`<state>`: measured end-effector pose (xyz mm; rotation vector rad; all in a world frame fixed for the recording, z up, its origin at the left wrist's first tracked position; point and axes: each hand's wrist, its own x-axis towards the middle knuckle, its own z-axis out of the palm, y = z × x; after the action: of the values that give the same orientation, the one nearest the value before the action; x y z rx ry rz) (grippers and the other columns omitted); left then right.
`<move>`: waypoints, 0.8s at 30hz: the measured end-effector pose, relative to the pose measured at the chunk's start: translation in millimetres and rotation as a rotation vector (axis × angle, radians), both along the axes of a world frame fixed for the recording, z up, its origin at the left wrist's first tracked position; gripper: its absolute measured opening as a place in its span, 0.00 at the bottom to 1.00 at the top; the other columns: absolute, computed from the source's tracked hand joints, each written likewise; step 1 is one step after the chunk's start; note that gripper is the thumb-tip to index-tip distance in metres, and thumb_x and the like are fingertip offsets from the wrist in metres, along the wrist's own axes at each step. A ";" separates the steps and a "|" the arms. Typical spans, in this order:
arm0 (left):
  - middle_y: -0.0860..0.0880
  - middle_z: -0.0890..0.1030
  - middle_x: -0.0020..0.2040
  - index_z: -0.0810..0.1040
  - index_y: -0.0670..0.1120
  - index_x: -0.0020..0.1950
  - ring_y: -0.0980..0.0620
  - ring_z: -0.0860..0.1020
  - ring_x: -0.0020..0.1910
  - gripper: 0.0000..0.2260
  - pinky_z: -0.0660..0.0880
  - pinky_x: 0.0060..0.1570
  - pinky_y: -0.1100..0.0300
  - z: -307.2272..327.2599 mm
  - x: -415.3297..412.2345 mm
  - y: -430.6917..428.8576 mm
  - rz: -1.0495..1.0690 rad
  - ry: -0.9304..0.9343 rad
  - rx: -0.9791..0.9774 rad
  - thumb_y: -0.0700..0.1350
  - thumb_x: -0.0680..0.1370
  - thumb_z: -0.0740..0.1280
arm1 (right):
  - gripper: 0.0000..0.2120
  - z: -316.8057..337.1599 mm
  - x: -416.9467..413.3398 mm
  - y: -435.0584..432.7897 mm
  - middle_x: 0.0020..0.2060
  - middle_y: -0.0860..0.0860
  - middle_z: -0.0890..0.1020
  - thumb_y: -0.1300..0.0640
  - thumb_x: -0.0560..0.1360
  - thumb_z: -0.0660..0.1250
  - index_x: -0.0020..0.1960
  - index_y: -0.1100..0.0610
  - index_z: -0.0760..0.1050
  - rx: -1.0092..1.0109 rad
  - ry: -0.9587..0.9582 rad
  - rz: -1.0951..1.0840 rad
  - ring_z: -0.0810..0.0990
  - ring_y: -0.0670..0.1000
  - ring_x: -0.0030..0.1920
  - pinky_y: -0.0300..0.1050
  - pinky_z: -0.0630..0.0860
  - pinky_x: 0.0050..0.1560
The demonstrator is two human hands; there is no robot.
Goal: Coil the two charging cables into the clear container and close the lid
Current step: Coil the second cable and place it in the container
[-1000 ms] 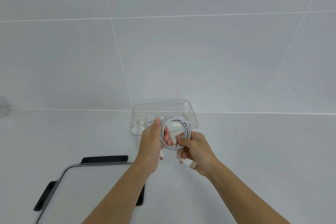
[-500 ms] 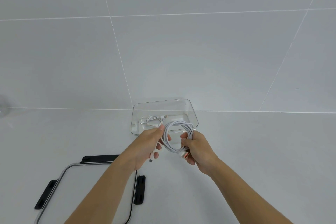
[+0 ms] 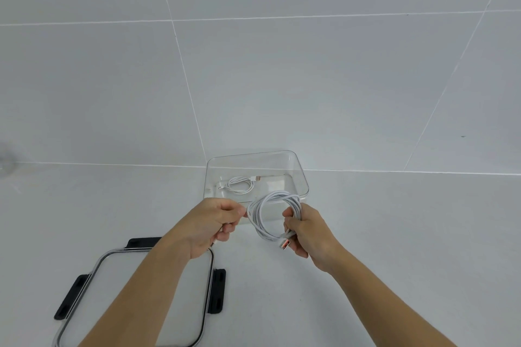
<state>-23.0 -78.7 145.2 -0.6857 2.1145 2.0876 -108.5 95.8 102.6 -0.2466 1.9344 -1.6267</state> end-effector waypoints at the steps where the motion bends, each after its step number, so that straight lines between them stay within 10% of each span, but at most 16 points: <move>1: 0.48 0.67 0.30 0.80 0.38 0.42 0.56 0.64 0.24 0.07 0.61 0.23 0.66 0.4 0.2 -1.4 0.012 -0.008 -0.012 0.36 0.77 0.63 | 0.08 -0.7 0.2 0.3 0.31 0.54 0.69 0.68 0.77 0.52 0.47 0.59 0.66 0.011 0.001 0.005 0.66 0.48 0.20 0.35 0.57 0.18; 6: 0.48 0.72 0.26 0.75 0.36 0.42 0.54 0.71 0.21 0.08 0.74 0.24 0.63 2.2 1.5 4.2 0.090 -0.080 0.341 0.35 0.78 0.59 | 0.09 2.6 -2.1 -1.8 0.32 0.55 0.69 0.68 0.76 0.51 0.46 0.57 0.66 0.065 0.020 0.006 0.66 0.50 0.23 0.35 0.57 0.18; 10: 0.40 0.82 0.32 0.77 0.37 0.38 0.45 0.83 0.35 0.09 0.81 0.44 0.47 6.1 6.2 12.9 0.013 -0.104 0.510 0.36 0.77 0.61 | 0.09 4.2 -5.2 -1.6 0.33 0.56 0.70 0.67 0.76 0.51 0.45 0.57 0.66 0.136 0.029 0.012 0.66 0.50 0.24 0.35 0.58 0.18; 18: 0.51 0.79 0.44 0.81 0.49 0.46 0.52 0.74 0.45 0.05 0.73 0.50 0.55 -11.7 7.2 2.3 -0.180 -0.172 -0.122 0.46 0.70 0.71 | 0.09 0.6 -5.5 4.3 0.33 0.53 0.70 0.65 0.77 0.51 0.45 0.55 0.66 0.222 -0.010 0.003 0.67 0.50 0.26 0.34 0.61 0.18; 24: 0.51 0.81 0.48 0.80 0.44 0.53 0.54 0.77 0.50 0.13 0.70 0.56 0.60 -18.1 3.3 5.9 -0.210 -0.037 -0.141 0.52 0.75 0.66 | 0.09 2.5 -5.8 5.9 0.34 0.52 0.70 0.64 0.77 0.50 0.44 0.54 0.66 0.278 0.040 0.015 0.66 0.49 0.29 0.37 0.63 0.26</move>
<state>-19.7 -72.8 127.0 -0.4879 2.2210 1.8197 -114.3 101.7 105.1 -0.1813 2.1542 -1.3324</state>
